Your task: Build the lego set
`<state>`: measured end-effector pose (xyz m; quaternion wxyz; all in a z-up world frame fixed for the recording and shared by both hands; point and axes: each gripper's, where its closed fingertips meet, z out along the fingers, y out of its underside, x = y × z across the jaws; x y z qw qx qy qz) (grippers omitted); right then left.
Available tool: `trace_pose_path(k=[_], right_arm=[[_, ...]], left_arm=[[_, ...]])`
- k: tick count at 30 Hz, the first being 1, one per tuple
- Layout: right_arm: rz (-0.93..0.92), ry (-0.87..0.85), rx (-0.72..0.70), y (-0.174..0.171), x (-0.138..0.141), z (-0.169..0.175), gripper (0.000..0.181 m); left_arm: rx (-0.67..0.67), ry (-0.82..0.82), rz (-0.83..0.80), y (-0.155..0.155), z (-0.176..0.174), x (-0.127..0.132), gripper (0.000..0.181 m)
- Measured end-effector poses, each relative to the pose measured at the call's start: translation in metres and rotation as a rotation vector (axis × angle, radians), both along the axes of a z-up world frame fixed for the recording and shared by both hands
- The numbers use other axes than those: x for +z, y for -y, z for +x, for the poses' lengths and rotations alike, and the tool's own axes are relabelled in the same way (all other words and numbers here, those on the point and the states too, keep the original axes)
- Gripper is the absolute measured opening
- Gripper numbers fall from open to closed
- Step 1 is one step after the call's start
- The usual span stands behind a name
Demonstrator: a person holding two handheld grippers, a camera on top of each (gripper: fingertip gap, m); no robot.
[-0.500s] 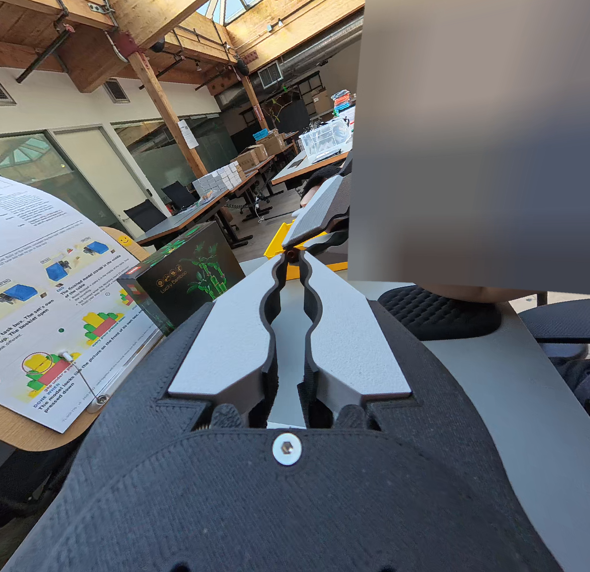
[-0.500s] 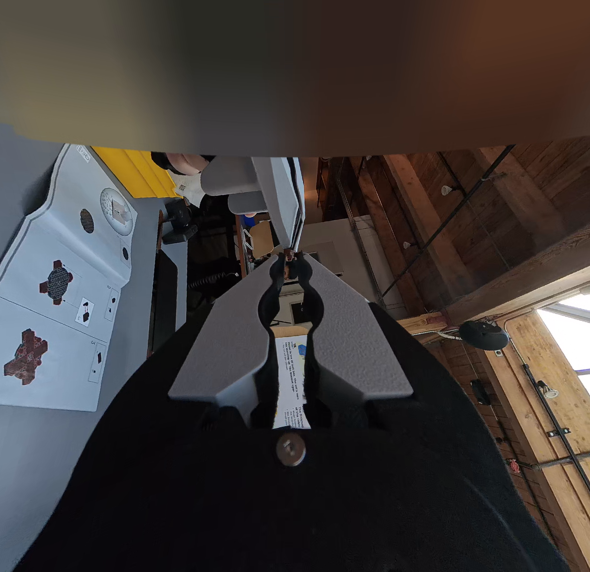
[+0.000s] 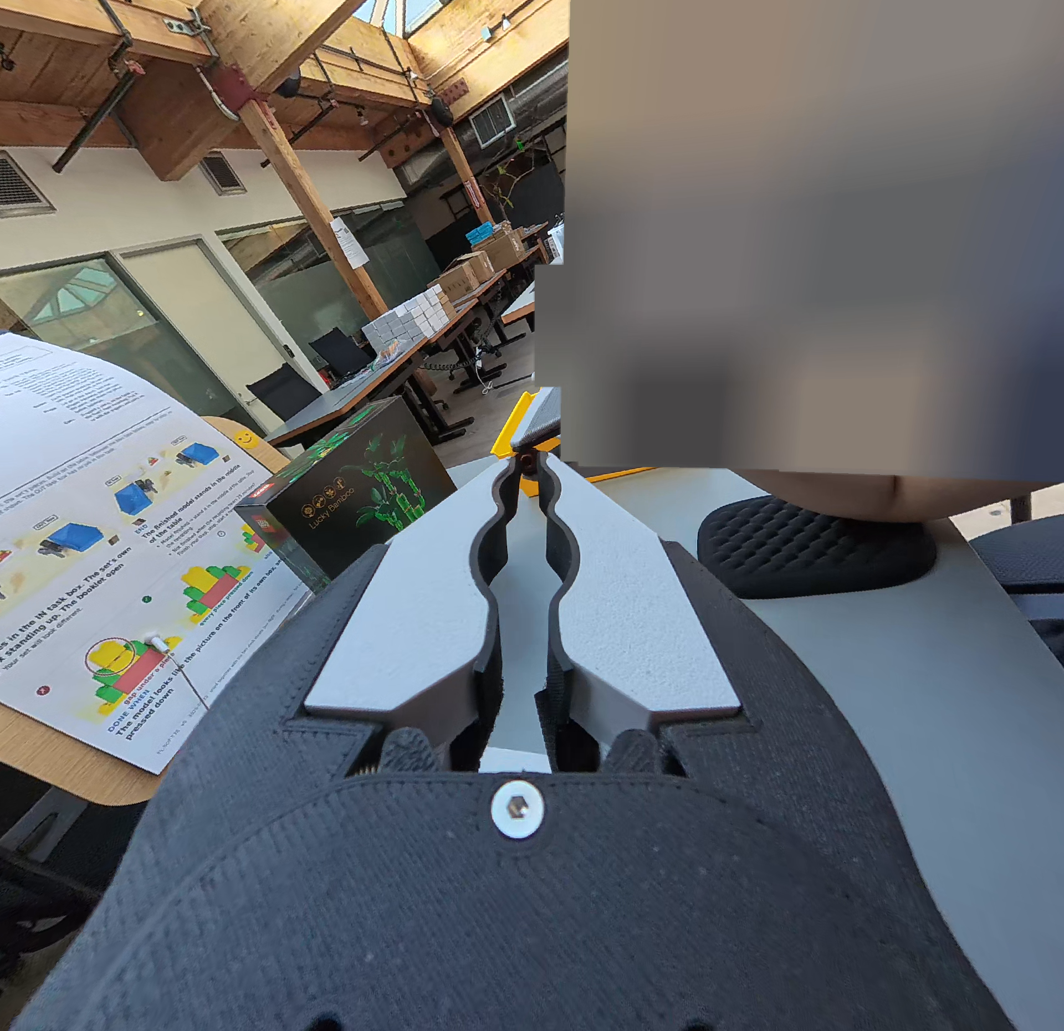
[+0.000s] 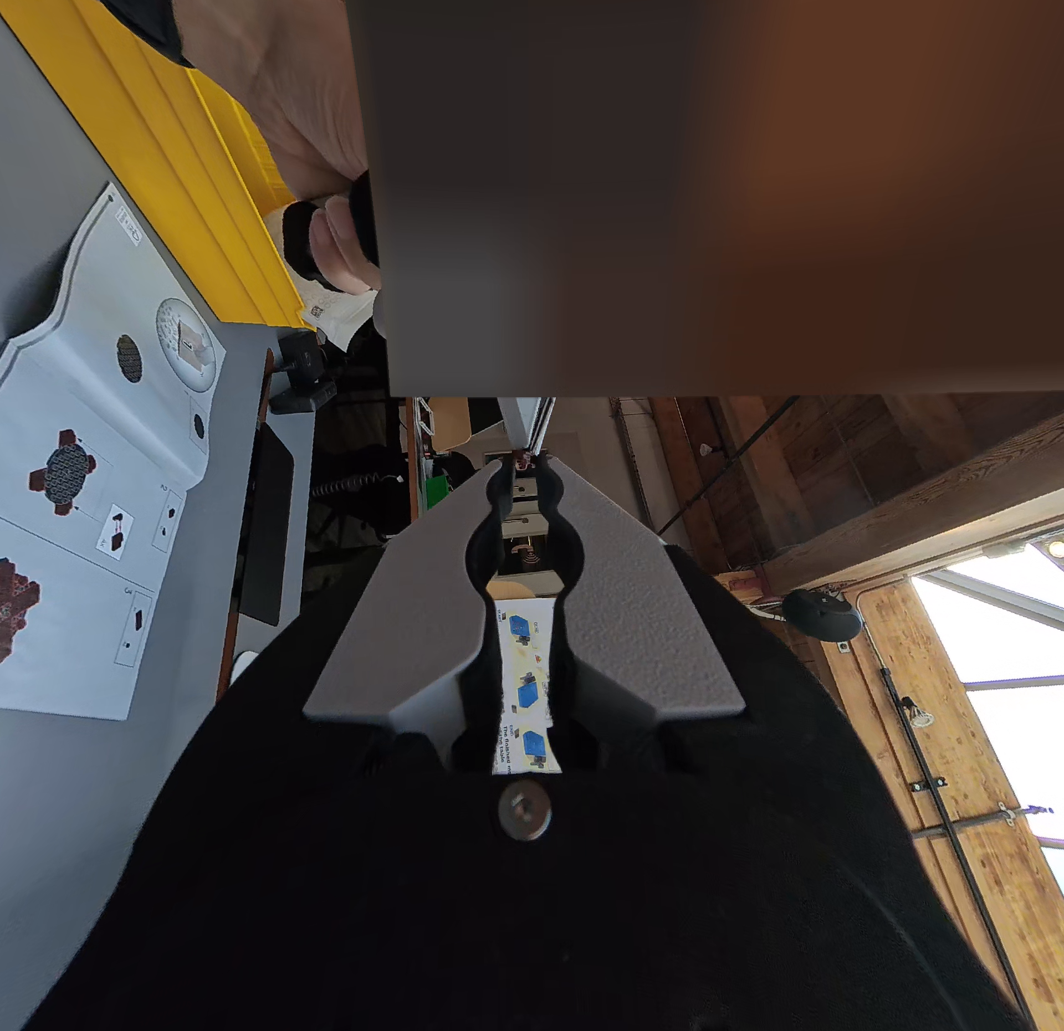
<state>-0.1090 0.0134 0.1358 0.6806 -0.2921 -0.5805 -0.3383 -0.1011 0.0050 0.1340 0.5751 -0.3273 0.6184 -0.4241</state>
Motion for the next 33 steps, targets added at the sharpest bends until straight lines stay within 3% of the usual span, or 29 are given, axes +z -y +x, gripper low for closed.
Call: trace_pose_path(k=[15,33], right_arm=[[0.070,0.039,-0.018,0.002,0.001,0.000,0.007],[0.098,-0.020,0.027,0.005,0.008,0.001,0.013]], left_arm=[[0.005,0.030,0.067,0.001,-0.001,0.001,0.002],[0.038,0.219,0.440,0.019,-0.014,0.012,0.001]])
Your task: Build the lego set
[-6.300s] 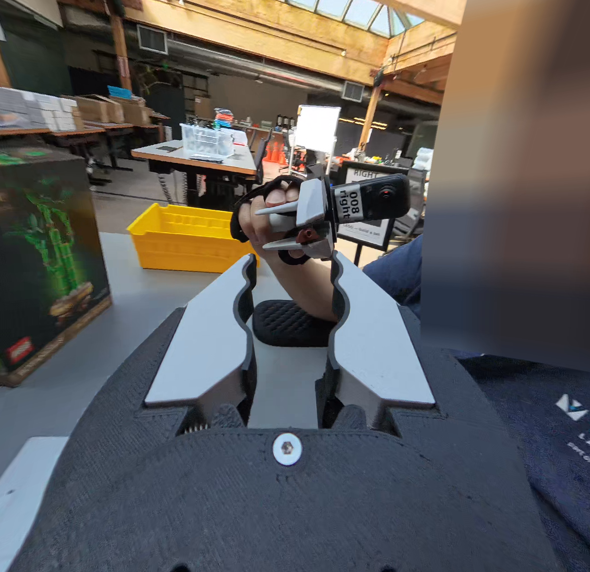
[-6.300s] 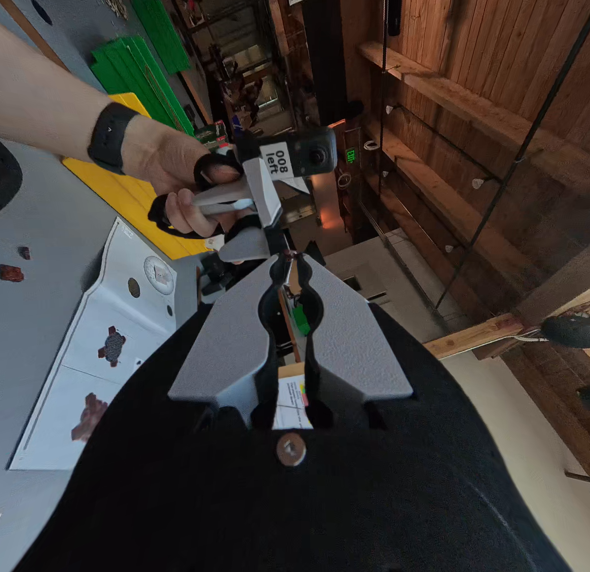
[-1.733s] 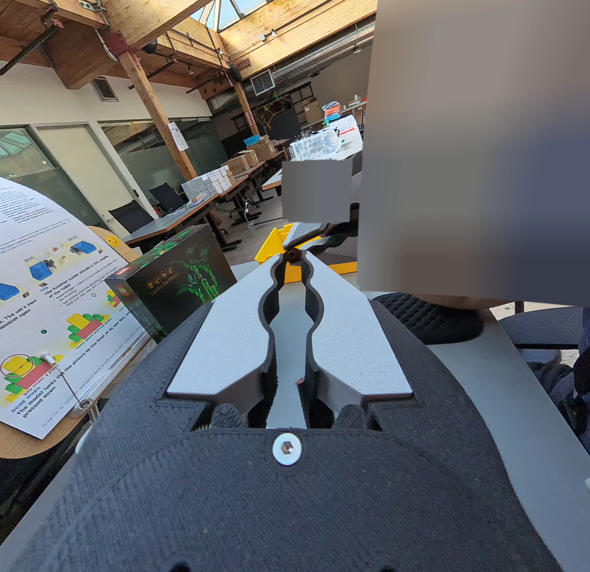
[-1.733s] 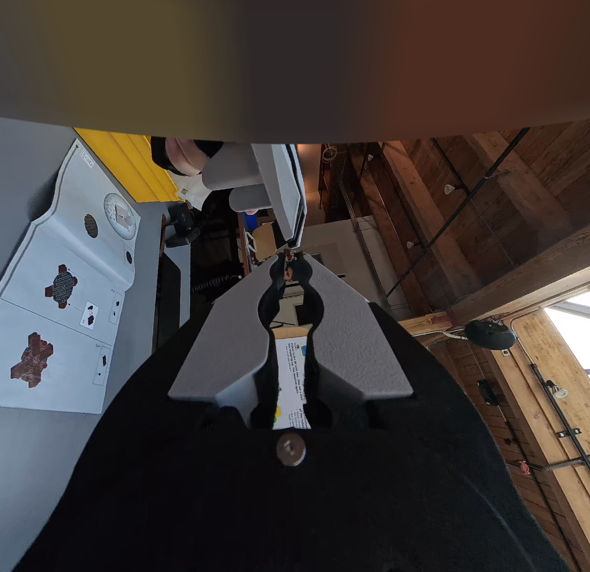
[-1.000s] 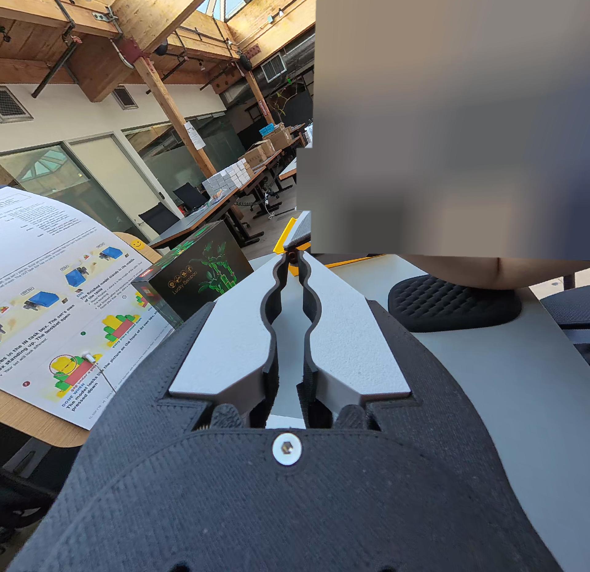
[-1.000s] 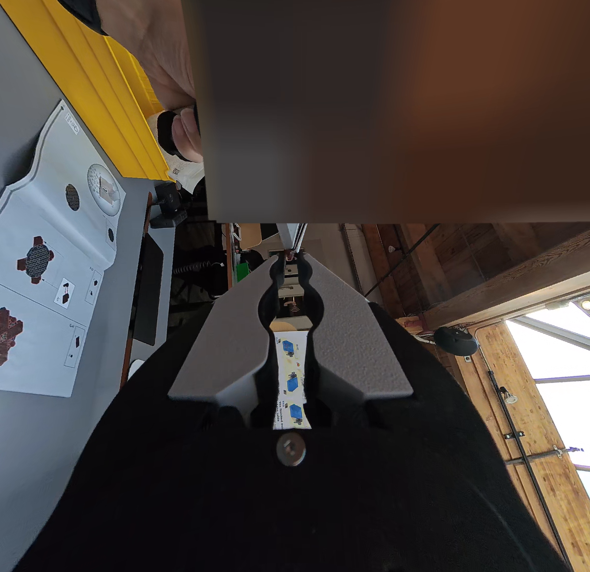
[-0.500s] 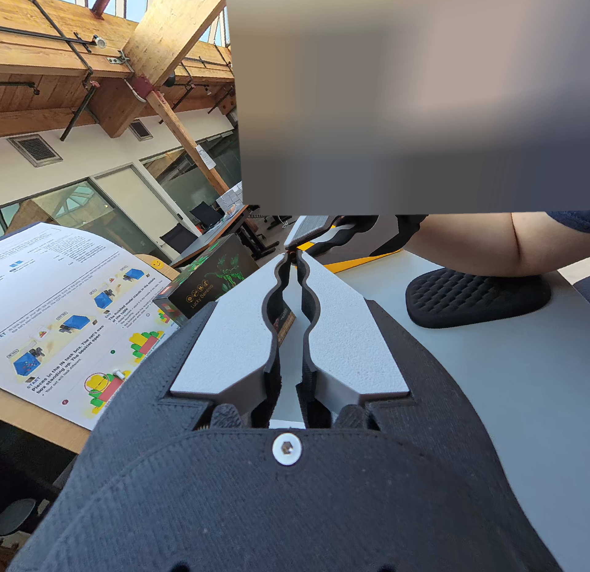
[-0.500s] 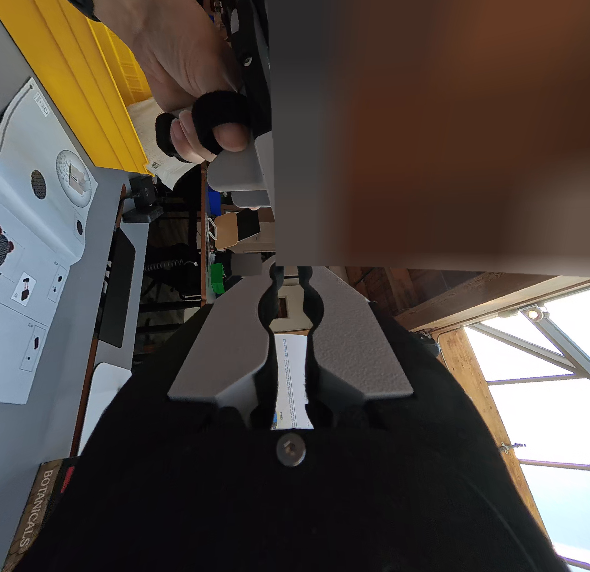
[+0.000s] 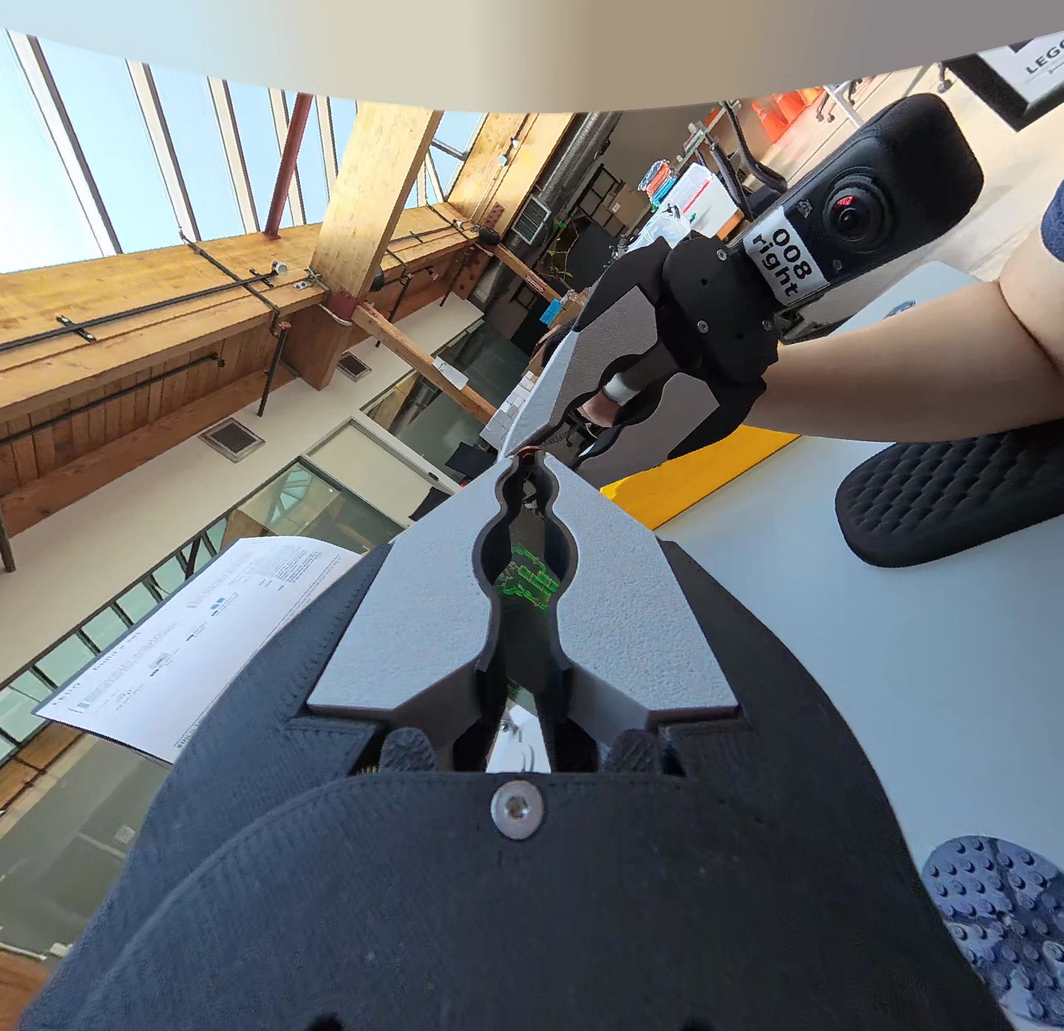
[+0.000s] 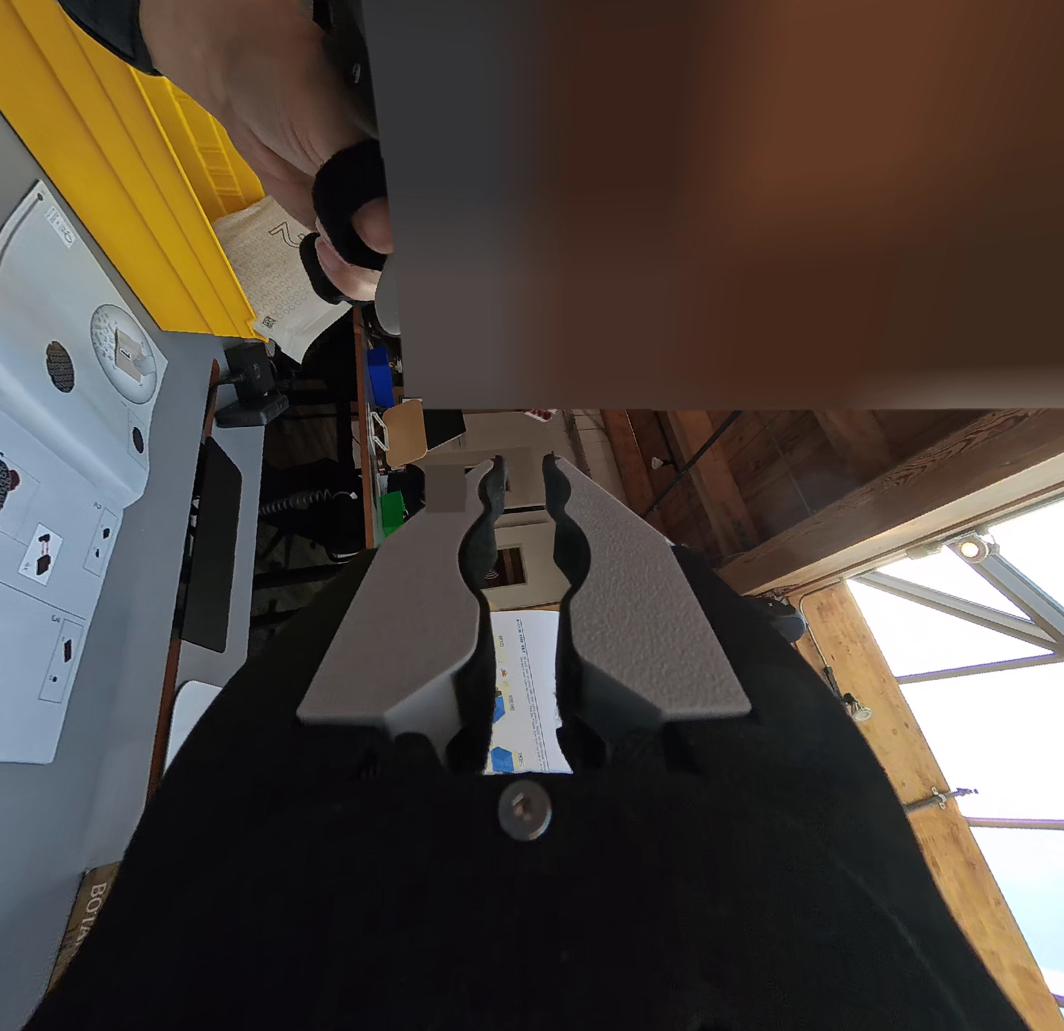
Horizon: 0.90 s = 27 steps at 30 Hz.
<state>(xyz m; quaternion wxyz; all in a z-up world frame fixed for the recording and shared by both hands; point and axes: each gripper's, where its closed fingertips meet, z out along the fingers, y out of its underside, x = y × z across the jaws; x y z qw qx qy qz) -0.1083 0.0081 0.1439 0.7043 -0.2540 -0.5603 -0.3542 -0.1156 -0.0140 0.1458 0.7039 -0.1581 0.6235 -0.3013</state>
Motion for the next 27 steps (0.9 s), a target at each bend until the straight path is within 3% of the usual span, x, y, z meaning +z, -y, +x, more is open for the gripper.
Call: trace_pose_path(k=[16,27], right_arm=[[-0.053,-0.051,0.050,0.004,0.003,0.000,0.010],[-0.070,-0.055,0.045,0.001,0.001,0.001,0.010]], left_arm=[[-0.064,0.027,0.018,0.011,-0.007,0.002,0.001],[-0.220,0.083,-0.102,0.024,-0.024,0.019,0.001]])
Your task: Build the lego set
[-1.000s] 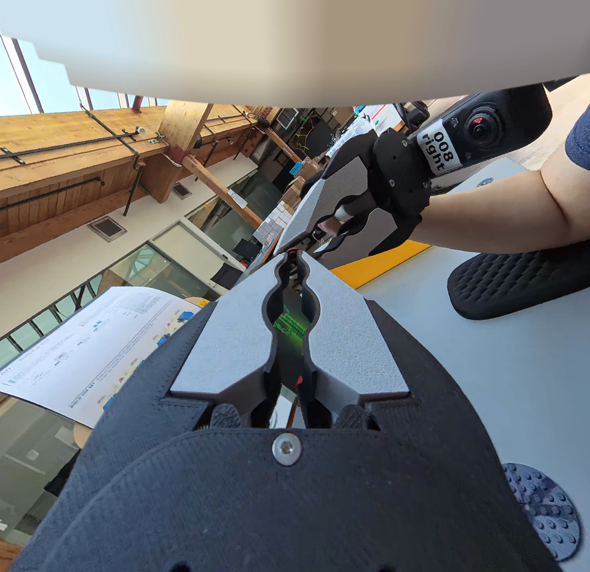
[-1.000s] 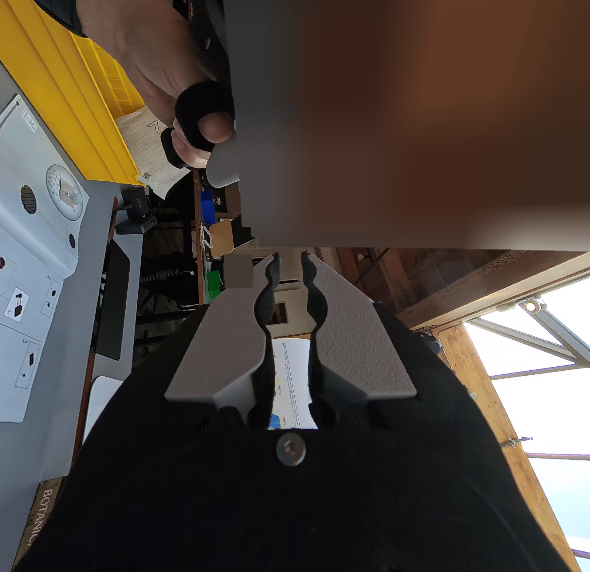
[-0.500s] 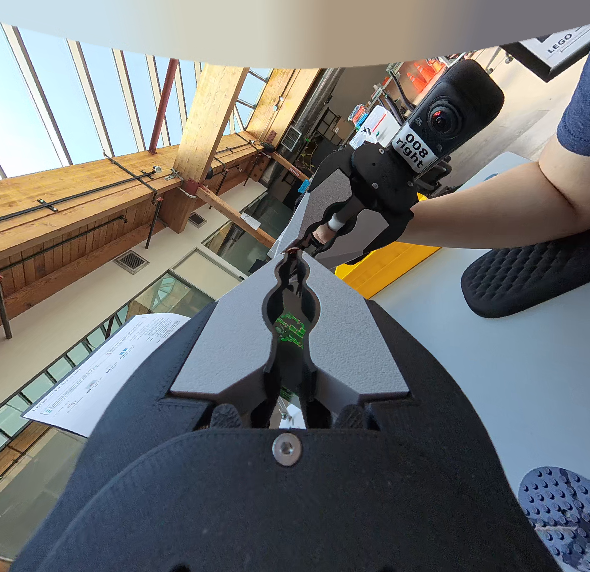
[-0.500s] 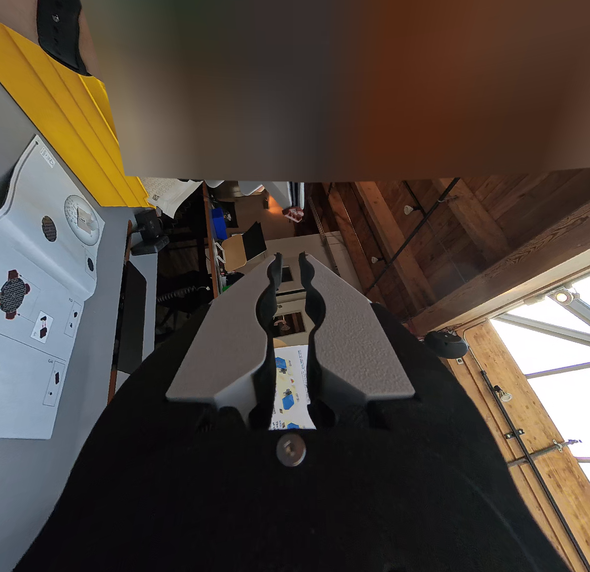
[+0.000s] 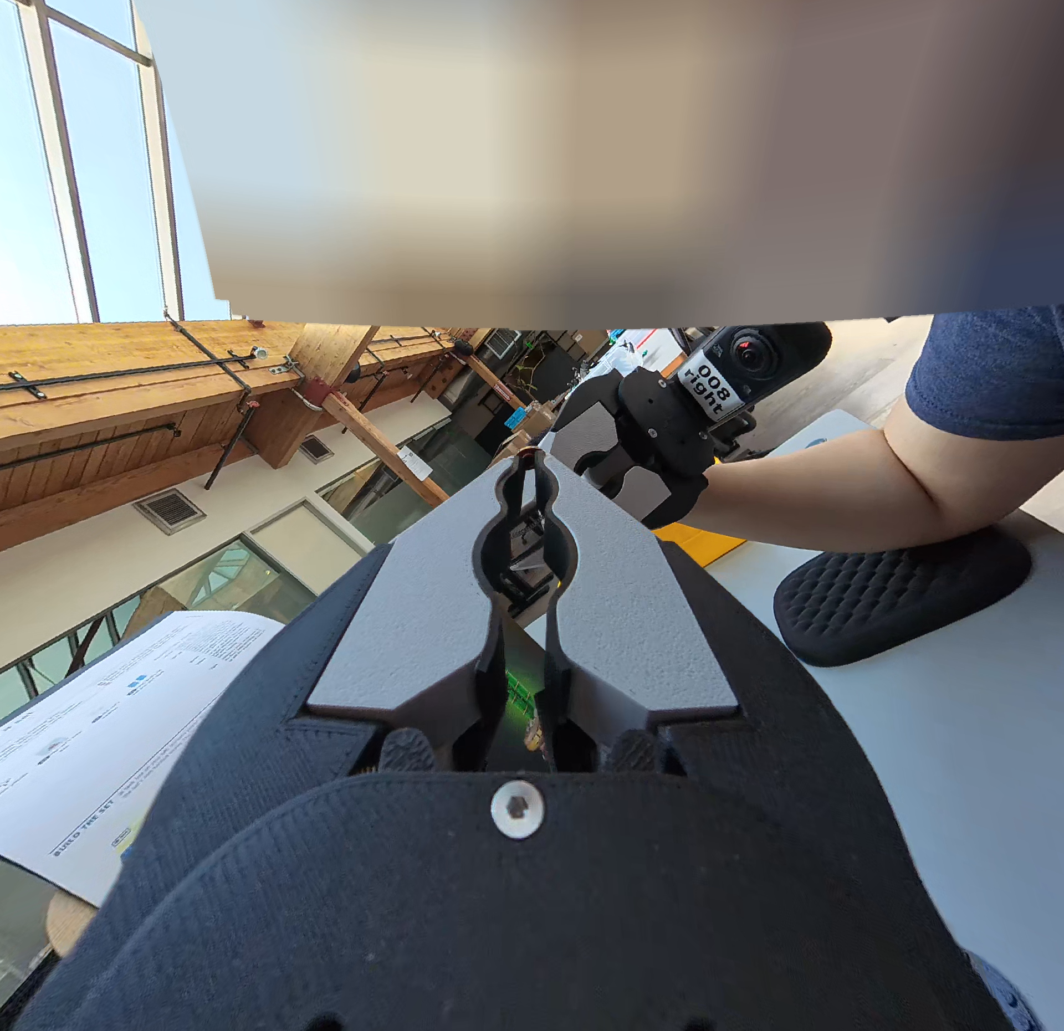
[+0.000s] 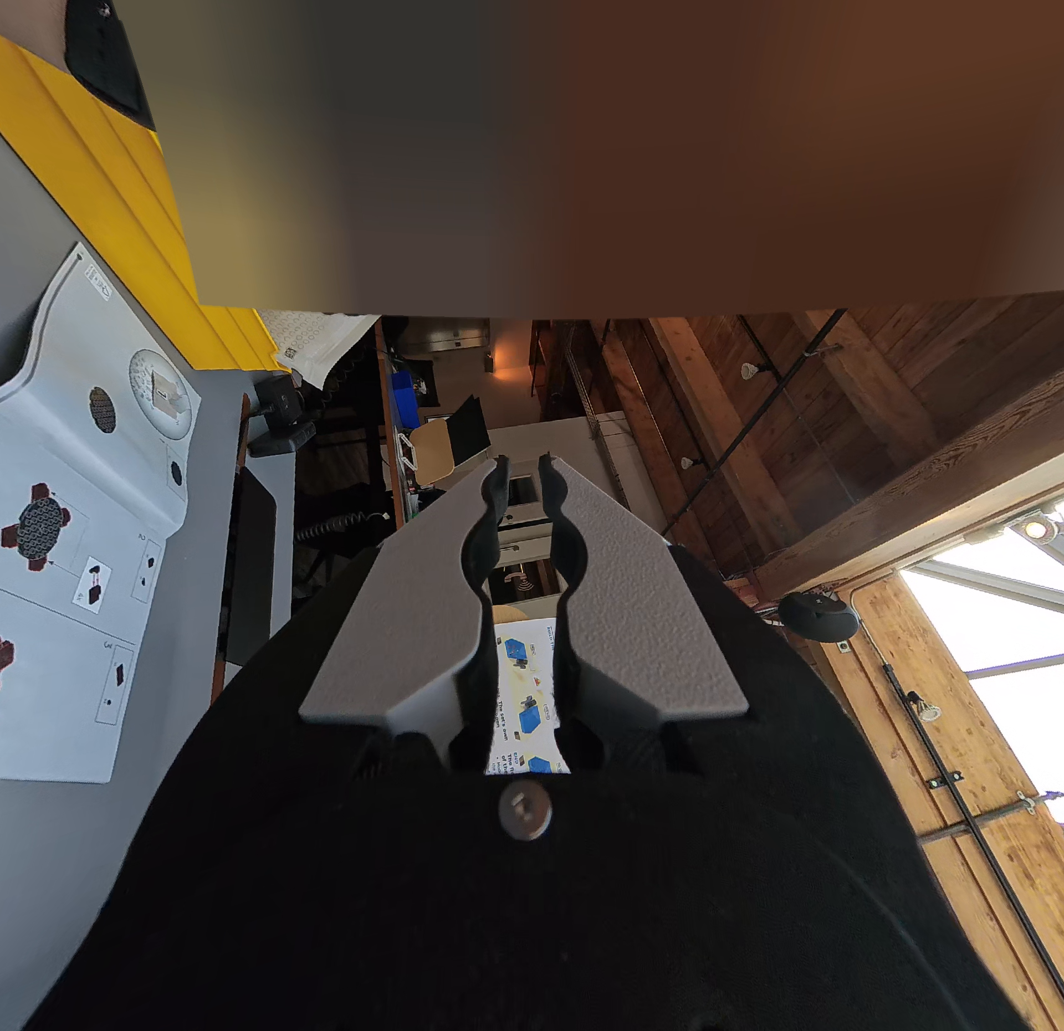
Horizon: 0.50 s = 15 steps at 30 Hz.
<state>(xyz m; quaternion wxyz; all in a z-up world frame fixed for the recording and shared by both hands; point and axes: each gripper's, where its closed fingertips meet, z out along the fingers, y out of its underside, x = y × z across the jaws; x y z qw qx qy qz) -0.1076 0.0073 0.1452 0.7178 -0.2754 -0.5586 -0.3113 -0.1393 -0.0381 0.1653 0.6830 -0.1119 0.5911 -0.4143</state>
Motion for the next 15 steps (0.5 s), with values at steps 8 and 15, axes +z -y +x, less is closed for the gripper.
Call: trace_pose_path(k=[8,15], right_arm=[[-0.010,0.002,-0.004,-0.002,-0.002,0.001,0.010],[-0.025,0.009,-0.011,-0.006,-0.005,0.002,0.010]], left_arm=[[0.016,0.030,0.051,0.004,-0.010,0.006,0.001],[0.073,0.022,0.142,0.006,-0.012,0.002,0.001]])
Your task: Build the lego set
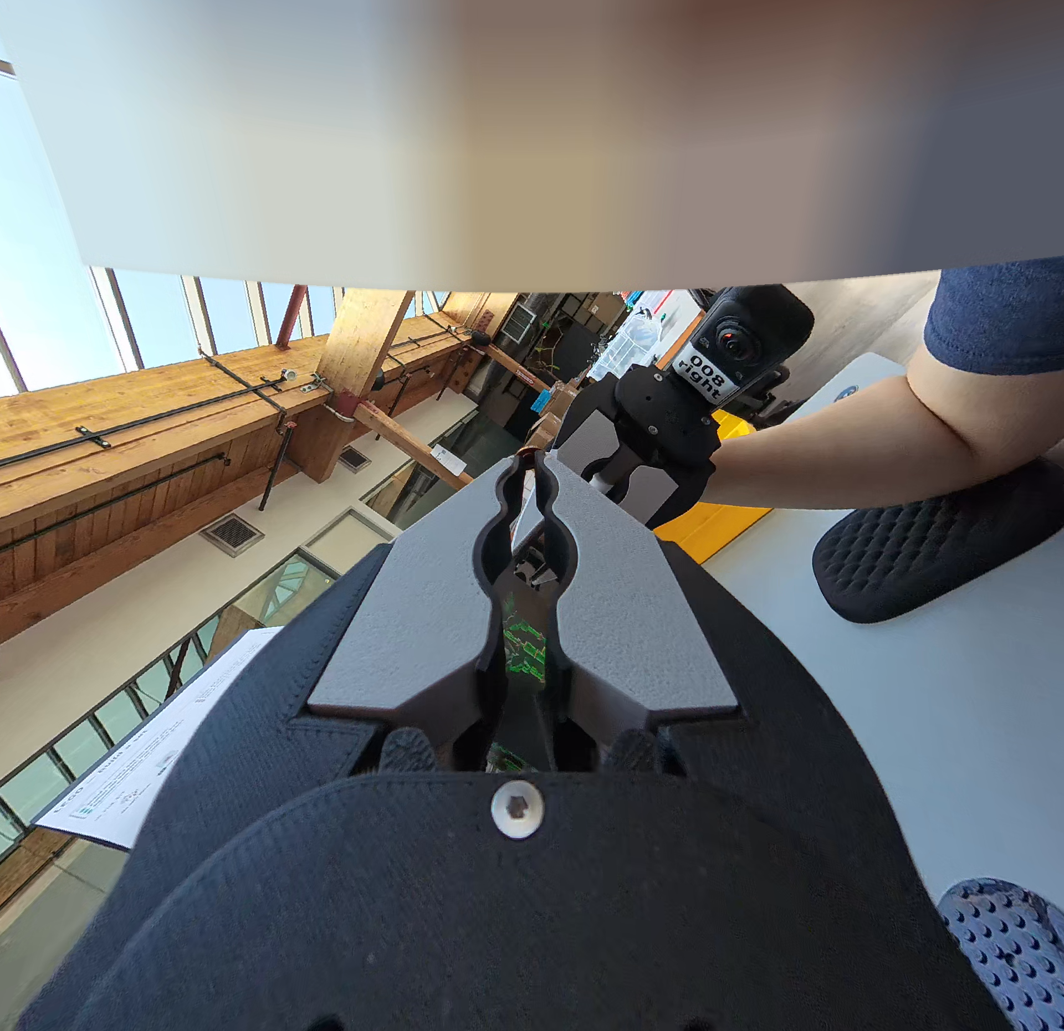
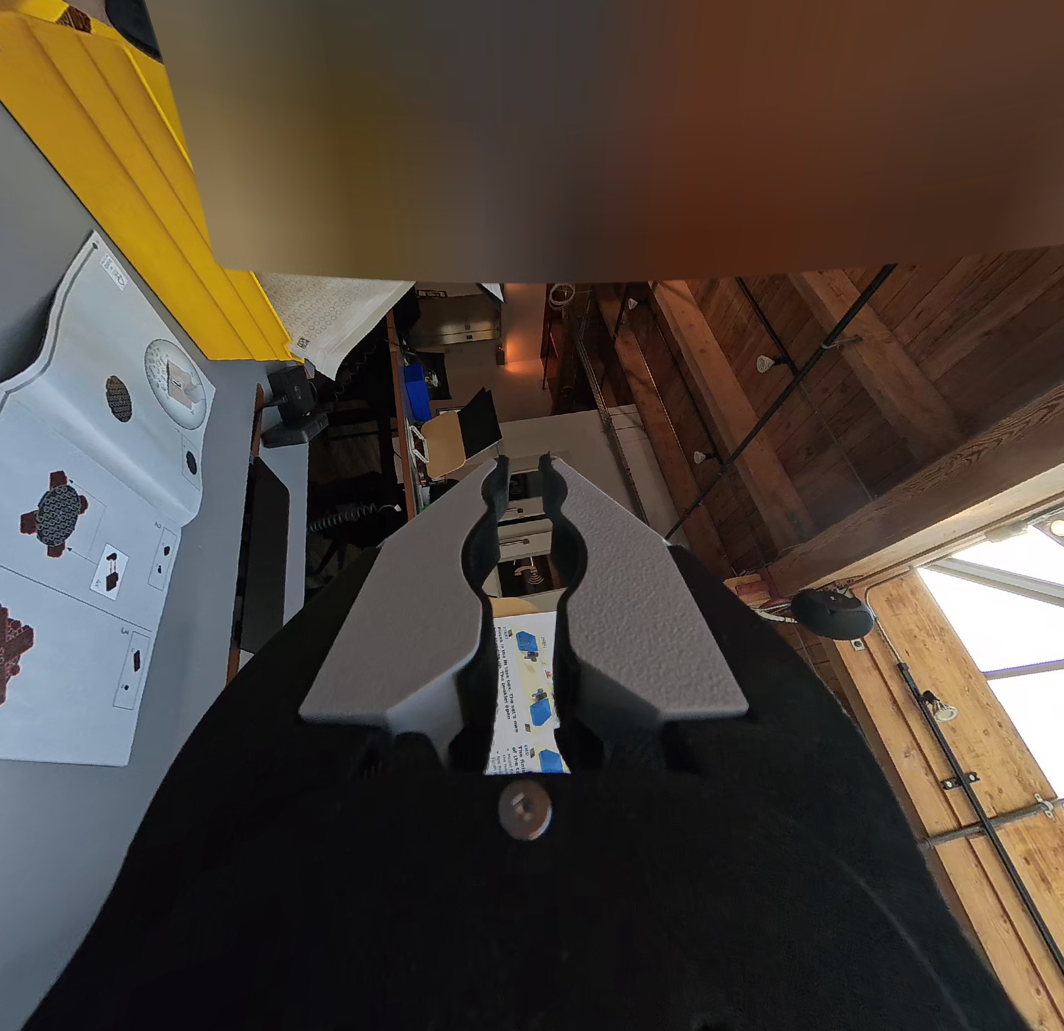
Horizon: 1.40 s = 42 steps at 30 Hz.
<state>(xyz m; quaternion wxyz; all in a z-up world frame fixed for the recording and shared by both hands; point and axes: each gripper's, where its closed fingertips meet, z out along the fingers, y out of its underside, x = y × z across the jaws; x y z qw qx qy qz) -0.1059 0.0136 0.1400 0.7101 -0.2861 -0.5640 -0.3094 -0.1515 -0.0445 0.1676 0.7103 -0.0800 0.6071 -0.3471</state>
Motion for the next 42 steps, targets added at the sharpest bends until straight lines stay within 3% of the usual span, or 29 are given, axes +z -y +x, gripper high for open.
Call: trace_pose_path(k=[4,7,10,12,16,20,23,27,35,42], right_arm=[[-0.053,-0.005,-0.005,-0.007,-0.005,0.005,0.010],[-0.307,-0.162,-0.021,-0.034,-0.012,0.045,0.005],[-0.949,-0.333,0.092,-0.047,-0.068,0.074,0.016],[-1.179,-0.295,0.071,-0.049,-0.112,0.087,0.017],[-1.348,-0.085,-0.106,-0.056,-0.193,0.102,0.019],[-1.589,-0.084,-0.168,-0.046,-0.241,0.088,0.026],[-1.499,0.070,-0.263,-0.049,-0.274,0.105,0.023],[-1.641,0.019,-0.244,-0.048,-0.283,0.097,0.012],[-1.714,0.052,-0.214,-0.041,-0.296,0.089,0.001],[-1.806,0.071,-0.173,-0.026,-0.296,0.075,0.000]], left_arm=[[0.005,-0.005,0.000,-0.001,-0.001,0.000,0.000],[0.012,-0.021,-0.017,-0.008,-0.002,-0.002,0.000],[0.019,-0.032,-0.038,-0.016,-0.007,0.000,0.000],[0.010,-0.028,-0.059,-0.019,-0.012,0.003,0.000],[0.030,-0.017,-0.094,-0.032,-0.018,0.007,0.001],[0.058,-0.011,-0.109,-0.043,-0.022,0.009,0.001],[0.058,-0.007,-0.120,-0.046,-0.025,0.010,0.002],[0.063,-0.008,-0.123,-0.048,-0.026,0.010,0.001],[0.066,-0.009,-0.108,-0.044,-0.026,0.010,0.002],[0.071,-0.012,-0.109,-0.046,-0.025,0.010,0.001]])
